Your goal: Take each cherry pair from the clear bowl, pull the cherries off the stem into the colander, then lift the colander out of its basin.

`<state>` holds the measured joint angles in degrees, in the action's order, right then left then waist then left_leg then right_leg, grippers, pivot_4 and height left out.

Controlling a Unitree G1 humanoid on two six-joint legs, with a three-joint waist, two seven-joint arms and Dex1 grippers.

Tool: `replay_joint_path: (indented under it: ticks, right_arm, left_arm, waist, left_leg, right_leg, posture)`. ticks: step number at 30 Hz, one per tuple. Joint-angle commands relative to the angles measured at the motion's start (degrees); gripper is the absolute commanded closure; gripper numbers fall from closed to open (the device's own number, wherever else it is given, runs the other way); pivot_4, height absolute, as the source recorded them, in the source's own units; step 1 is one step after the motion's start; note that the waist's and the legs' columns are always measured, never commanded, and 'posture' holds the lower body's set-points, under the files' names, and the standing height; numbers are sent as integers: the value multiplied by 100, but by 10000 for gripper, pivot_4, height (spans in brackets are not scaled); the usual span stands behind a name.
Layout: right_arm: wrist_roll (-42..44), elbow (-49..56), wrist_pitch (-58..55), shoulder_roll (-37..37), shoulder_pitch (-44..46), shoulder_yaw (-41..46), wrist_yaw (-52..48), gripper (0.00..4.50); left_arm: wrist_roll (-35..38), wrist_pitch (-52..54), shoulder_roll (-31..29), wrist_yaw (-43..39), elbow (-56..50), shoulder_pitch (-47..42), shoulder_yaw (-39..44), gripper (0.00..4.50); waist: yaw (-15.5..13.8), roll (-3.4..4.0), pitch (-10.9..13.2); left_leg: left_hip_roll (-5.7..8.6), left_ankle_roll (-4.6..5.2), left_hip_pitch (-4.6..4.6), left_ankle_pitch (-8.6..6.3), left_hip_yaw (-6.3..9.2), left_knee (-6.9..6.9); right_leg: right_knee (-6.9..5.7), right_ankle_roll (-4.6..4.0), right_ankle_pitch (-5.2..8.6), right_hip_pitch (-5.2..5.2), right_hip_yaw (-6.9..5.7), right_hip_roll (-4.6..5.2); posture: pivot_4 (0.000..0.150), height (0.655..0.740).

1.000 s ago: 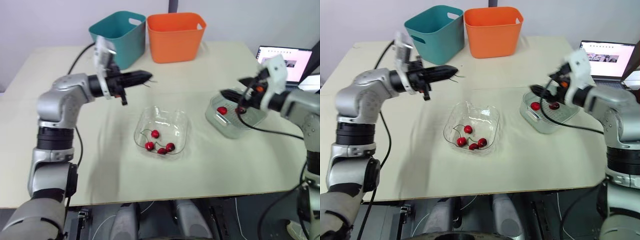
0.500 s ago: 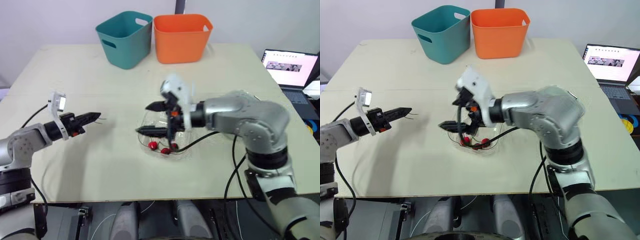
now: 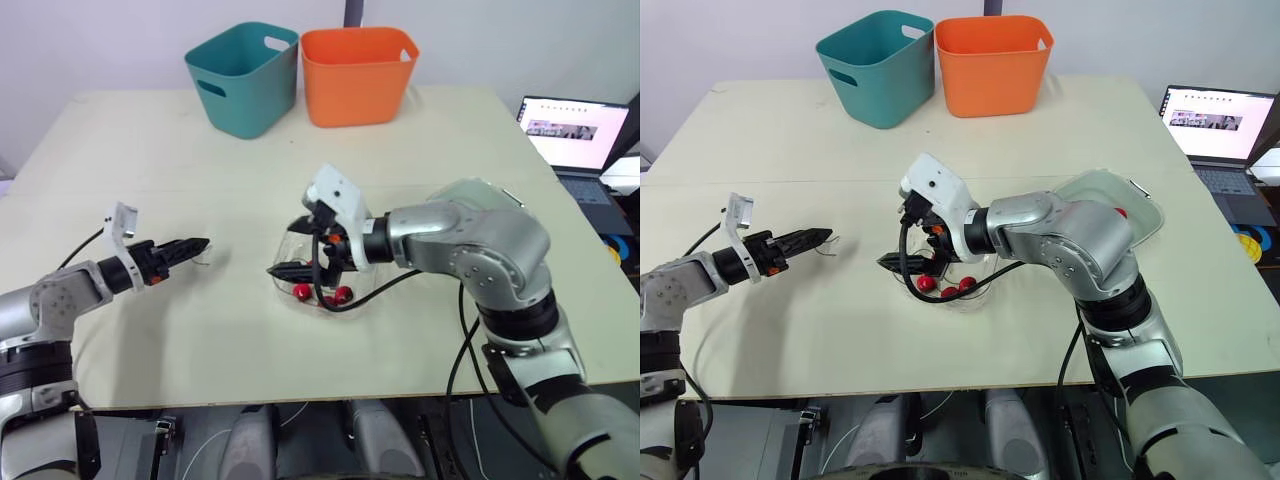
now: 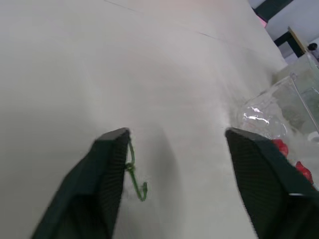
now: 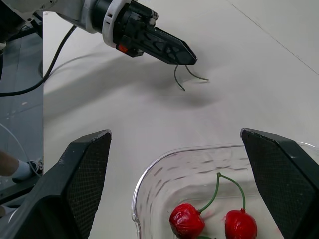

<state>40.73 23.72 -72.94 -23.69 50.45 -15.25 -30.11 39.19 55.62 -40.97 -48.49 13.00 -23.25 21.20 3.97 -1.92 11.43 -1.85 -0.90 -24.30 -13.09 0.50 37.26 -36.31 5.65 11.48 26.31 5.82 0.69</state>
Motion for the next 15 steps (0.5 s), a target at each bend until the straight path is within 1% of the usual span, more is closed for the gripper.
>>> replay_joint_path:
  ticks: [1, 4, 8, 10, 12, 14, 15]
  right_arm:
    - [-16, 228, 22, -44, -5, 150, 2, 0]
    - [-8, 264, 39, -99, -42, 191, -30, 0]
    - [8, 263, 99, -234, -59, 284, -110, 0]
    - [8, 255, 232, -412, -131, 499, -199, 0]
    - [-25, 244, 418, -630, -282, 816, -255, 0]
    - [-85, 245, 613, -829, -479, 1093, -260, 0]
    - [-81, 271, 686, -957, -621, 1276, -278, 0]
  left_arm:
    - [-1, -108, -278, 7, -40, -26, 235, 6488]
    - [-146, -311, -576, -79, -33, 41, 225, 6488]
    - [-178, -679, -942, -395, -33, 44, 298, 6488]
    - [-320, -1228, -1029, -551, -255, 86, 284, 6488]
    - [-311, -1564, -923, -468, -677, 44, 321, 6488]
    - [-93, -1539, -706, -264, -1180, -27, 379, 6488]
    - [14, -1479, -558, -99, -1487, -57, 379, 4625]
  waist:
    - [3, 0, 0]
    - [10, 0, 0]
    - [0, 0, 0]
    - [-9, 0, 0]
    - [-36, -1, 0]
    - [-56, -1, 0]
    - [-74, -2, -1]
  left_leg:
    - [0, 0, 0, 0, 0, 0]
    - [-1, 0, 0, 0, 0, -2]
    - [-1, 0, 0, 0, -1, -3]
    - [0, 0, -1, 0, -2, -3]
    - [0, -1, -4, 0, -3, -3]
    - [3, -1, -9, -1, -8, -2]
    - [4, -1, -9, -1, -12, -2]
  right_leg:
    - [0, 0, 0, 0, 0, 0]
    - [0, 0, 0, 2, 0, -1]
    - [2, -11, 6, 3, 0, 1]
    - [4, -17, 10, 2, 0, 4]
    - [11, -19, 11, 0, -1, 7]
    - [20, -19, 11, 0, -1, 14]
    - [22, -19, 11, -1, 0, 18]
  posture:
    - [1500, 7400]
    - [1500, 7400]
    - [1500, 7400]
    - [1500, 7400]
    - [1500, 7400]
    - [1500, 7400]
    - [1500, 7400]
